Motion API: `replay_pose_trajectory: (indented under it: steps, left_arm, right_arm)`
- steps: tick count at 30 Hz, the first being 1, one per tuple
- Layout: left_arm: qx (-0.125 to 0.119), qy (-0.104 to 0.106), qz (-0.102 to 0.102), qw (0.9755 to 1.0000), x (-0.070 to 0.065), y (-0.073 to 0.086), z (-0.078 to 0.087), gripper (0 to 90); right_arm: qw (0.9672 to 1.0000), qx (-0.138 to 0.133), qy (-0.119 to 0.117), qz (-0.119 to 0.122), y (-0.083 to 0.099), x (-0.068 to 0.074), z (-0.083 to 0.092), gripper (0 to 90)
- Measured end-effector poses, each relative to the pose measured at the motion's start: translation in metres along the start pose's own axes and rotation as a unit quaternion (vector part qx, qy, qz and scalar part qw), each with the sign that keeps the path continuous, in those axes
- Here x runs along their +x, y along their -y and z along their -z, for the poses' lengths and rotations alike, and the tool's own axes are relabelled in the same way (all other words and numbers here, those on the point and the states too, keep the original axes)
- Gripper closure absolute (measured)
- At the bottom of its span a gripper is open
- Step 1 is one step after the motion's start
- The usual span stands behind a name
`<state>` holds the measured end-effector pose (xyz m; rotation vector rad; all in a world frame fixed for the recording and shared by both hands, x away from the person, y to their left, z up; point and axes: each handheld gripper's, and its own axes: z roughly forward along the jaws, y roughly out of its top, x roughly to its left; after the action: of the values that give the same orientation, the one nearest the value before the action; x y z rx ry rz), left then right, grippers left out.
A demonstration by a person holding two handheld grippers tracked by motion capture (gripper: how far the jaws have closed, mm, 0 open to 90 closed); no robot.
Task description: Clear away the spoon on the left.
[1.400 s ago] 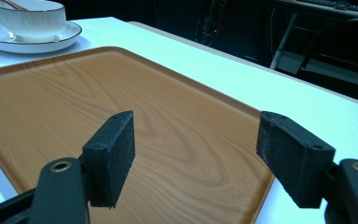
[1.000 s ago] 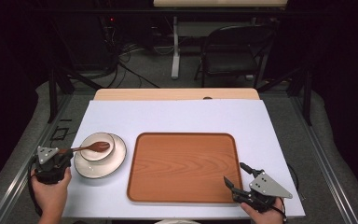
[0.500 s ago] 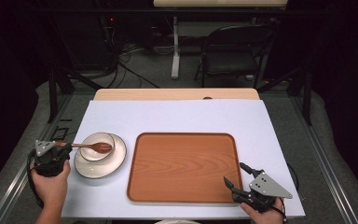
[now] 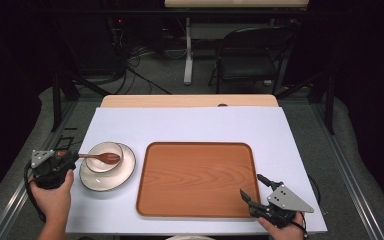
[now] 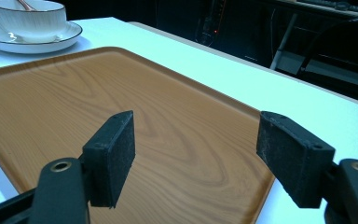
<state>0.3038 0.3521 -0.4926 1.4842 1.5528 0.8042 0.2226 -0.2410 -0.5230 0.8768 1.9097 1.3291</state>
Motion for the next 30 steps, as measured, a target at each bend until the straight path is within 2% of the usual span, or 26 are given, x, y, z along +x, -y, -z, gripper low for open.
replay_pose_trajectory:
  steps: [6,10,12,15,18,23,30]
  left_arm:
    - [-0.013,0.010,0.030,0.9994,0.003,0.001,0.005,58.2]
    - [-0.028,0.007,0.034,0.9990,0.006,0.002,0.009,51.6]
    - [-0.033,-0.001,0.031,0.9990,0.006,0.003,0.010,47.4]
    - [-0.036,-0.001,0.035,0.9987,0.007,0.004,0.013,46.1]
    - [-0.035,0.006,0.054,0.9979,0.010,0.007,0.015,45.6]
    - [-0.022,0.007,0.072,0.9972,0.016,0.016,0.015,44.8]
    - [-0.014,0.011,0.104,0.9945,0.025,0.028,0.014,41.2]
  right_arm:
    - [1.0000,0.001,-0.001,0.000,0.000,0.000,0.000,27.7]
    - [1.0000,0.001,-0.001,-0.001,0.000,0.000,0.000,27.6]
    - [1.0000,0.001,-0.001,0.000,0.000,0.000,0.000,27.6]
    - [1.0000,0.000,-0.001,0.000,0.000,0.000,0.000,27.6]
    - [1.0000,0.000,-0.001,0.000,0.000,0.000,0.000,27.6]
    - [1.0000,0.001,0.000,-0.001,0.000,0.000,0.000,27.7]
    - [1.0000,0.001,-0.001,0.000,0.000,0.000,0.000,27.7]
